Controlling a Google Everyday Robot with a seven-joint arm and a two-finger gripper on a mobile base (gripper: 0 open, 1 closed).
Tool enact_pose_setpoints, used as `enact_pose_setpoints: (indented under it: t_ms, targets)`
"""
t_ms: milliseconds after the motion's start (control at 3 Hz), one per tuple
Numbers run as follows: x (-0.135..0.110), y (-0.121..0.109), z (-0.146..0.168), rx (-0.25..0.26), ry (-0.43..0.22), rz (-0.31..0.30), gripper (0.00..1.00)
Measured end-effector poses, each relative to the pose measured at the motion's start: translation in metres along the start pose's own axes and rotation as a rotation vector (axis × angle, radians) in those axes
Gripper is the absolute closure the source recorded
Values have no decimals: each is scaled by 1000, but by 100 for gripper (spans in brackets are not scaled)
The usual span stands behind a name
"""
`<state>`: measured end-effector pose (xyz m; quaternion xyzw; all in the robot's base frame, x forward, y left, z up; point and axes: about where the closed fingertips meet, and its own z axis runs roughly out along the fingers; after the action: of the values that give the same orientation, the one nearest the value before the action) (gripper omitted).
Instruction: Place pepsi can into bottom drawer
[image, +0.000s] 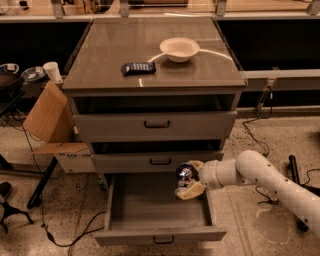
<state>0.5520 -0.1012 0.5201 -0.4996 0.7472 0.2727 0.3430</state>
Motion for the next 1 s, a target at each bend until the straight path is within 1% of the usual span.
enact_pose_setpoints:
  t_ms: [333,667,1000]
  targets:
    - [22,-7,34,21,44,53,100]
    - [26,-27,57,52,81,119,100]
    - [29,-26,60,45,85,126,100]
